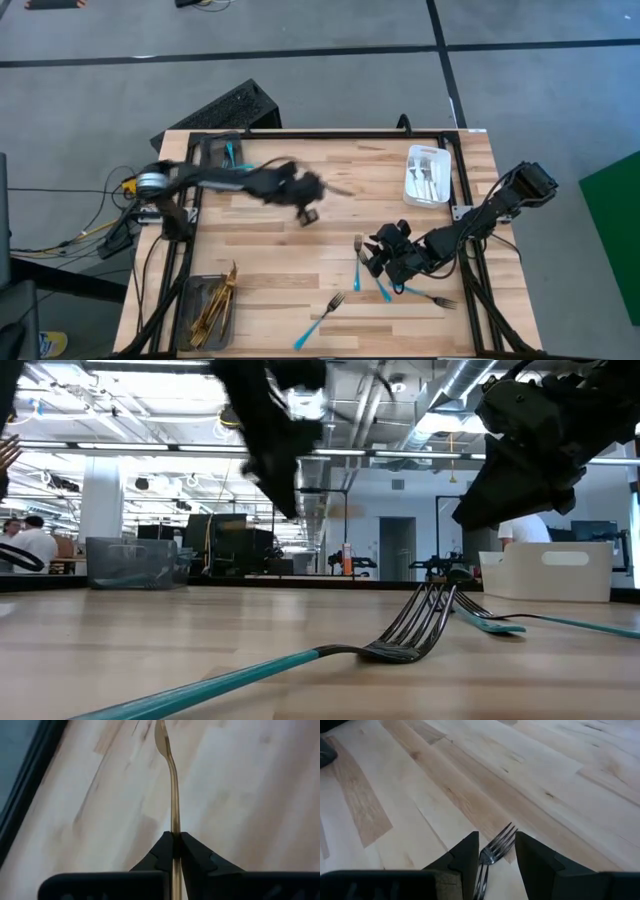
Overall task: Sort silverware by color (type)
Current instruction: Put the gold fork into the bottom black bin
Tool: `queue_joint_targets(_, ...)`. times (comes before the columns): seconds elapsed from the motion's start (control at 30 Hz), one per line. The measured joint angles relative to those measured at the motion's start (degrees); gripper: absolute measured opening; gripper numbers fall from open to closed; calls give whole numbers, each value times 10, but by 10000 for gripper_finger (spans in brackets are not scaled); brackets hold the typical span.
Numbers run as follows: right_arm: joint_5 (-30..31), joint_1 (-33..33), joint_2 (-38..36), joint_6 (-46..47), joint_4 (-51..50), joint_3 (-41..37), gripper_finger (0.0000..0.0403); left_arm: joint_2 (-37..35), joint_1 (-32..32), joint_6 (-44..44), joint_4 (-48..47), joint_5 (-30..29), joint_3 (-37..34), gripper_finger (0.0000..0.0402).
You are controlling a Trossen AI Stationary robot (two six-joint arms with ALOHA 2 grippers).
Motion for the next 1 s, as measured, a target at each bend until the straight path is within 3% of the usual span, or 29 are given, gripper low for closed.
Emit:
queue_joint_targets(0.13, 11, 0, 0, 0, 2, 0, 152, -134, -98, -125, 9, -49, -113, 6)
queue_joint_targets(0.23, 19, -2, 0, 0, 3, 0, 152, -236, -191, -281, 6, -78, -187, 6)
queue_joint_targets(0.37, 23, -15, 0, 0, 10, 0, 152, -332, -353, -492, 3, -74, -247, 6)
queue_joint_targets(0.43, 23, -24, 0, 0, 14, 0, 152, -353, -445, -573, -2, -116, -254, 5)
queue_joint_targets(0.6, 19, -43, 0, -3, 25, 0, 152, -366, -623, -718, -27, -269, -253, 4)
queue_joint_targets(0.73, 10, -46, 0, -3, 33, 0, 152, -346, -709, -775, -47, -358, -253, 3)
queue_joint_targets(0.87, -10, -42, 0, 0, 34, 0, 152, -306, -762, -864, -97, -369, -253, 3)
queue_joint_targets(1.0, -16, -40, 0, 0, 35, 0, 152, -258, -800, -1004, -171, -312, -253, 3)
